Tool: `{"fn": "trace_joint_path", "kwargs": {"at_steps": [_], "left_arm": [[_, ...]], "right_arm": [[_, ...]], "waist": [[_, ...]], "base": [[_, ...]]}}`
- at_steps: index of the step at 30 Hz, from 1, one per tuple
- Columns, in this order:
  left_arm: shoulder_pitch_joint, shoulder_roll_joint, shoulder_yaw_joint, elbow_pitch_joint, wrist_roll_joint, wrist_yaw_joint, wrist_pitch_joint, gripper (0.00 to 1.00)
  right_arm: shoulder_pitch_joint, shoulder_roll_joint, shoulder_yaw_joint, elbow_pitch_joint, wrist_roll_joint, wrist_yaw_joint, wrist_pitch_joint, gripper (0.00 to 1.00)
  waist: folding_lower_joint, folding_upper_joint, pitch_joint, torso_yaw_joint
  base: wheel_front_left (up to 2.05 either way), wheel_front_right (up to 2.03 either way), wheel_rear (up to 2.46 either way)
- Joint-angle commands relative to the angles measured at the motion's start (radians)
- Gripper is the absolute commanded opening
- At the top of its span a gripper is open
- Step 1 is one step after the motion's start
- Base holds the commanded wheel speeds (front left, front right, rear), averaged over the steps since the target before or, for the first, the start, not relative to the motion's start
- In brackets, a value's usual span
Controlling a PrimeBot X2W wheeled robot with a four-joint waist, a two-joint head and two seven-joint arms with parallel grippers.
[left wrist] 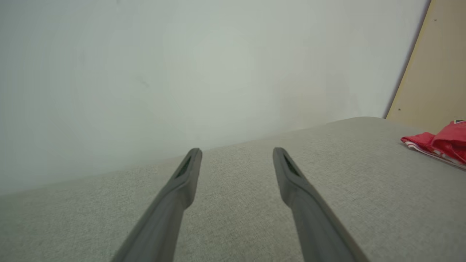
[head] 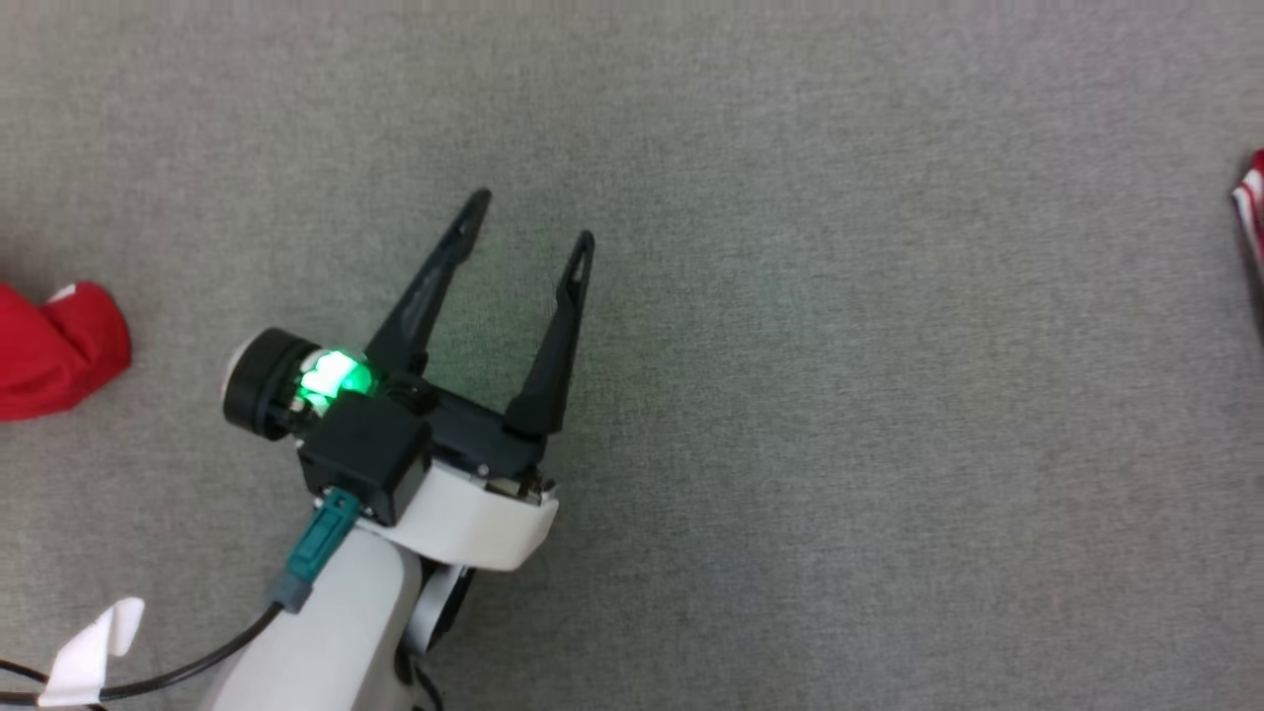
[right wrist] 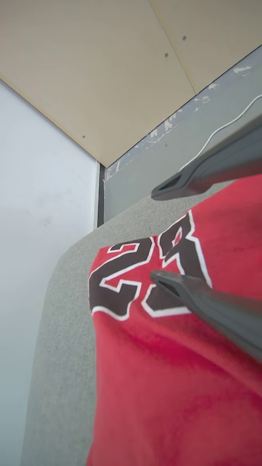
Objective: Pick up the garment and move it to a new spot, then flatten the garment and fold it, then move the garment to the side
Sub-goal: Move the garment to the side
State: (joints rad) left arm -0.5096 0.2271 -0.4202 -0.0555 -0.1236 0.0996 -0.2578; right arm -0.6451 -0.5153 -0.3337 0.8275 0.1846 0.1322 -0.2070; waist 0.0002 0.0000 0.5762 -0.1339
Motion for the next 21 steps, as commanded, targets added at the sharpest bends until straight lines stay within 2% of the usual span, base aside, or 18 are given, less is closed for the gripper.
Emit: {"fn": "trace_joint_path", "kwargs": {"at_steps": [1,2,9,13,21], "left_arm": [[0.024,0.008,0.005,0.006,-0.002,0.005,-0.005,1.0],[0.024,0.008,0.005,0.006,-0.002,0.005,-0.005,1.0],[0.13,0.035,0.036,0.052,-0.038,0.034,-0.004,1.0],[0.192,0.041,0.057,0.074,-0.063,0.054,-0.003,1.0],[0.267,0.04,0.095,0.103,-0.108,0.083,-0.005,1.0]], "right_arm": [[0.032,0.033,-0.005,-0.021,-0.005,-0.003,-0.018,1.0],[0.032,0.033,-0.005,-0.021,-0.005,-0.003,-0.018,1.0],[0.218,0.257,-0.02,-0.274,-0.047,-0.003,-0.047,1.0],[0.34,0.383,0.014,-0.455,-0.055,-0.003,-0.008,1.0],[0.493,0.455,0.123,-0.697,-0.004,-0.003,0.092,1.0]], "waist": [[-0.0002,0.0,-0.04,-0.014],[-0.0002,0.0,-0.04,-0.014],[-0.0002,0.0,-0.175,-0.037],[-0.0002,0.0,-0.242,-0.032],[-0.0002,0.0,-0.321,0.022]], "base": [[0.0,0.0,0.0],[0.0,0.0,0.0],[0.0,0.0,0.0],[0.0,0.0,0.0],[0.0,0.0,0.0]]}}
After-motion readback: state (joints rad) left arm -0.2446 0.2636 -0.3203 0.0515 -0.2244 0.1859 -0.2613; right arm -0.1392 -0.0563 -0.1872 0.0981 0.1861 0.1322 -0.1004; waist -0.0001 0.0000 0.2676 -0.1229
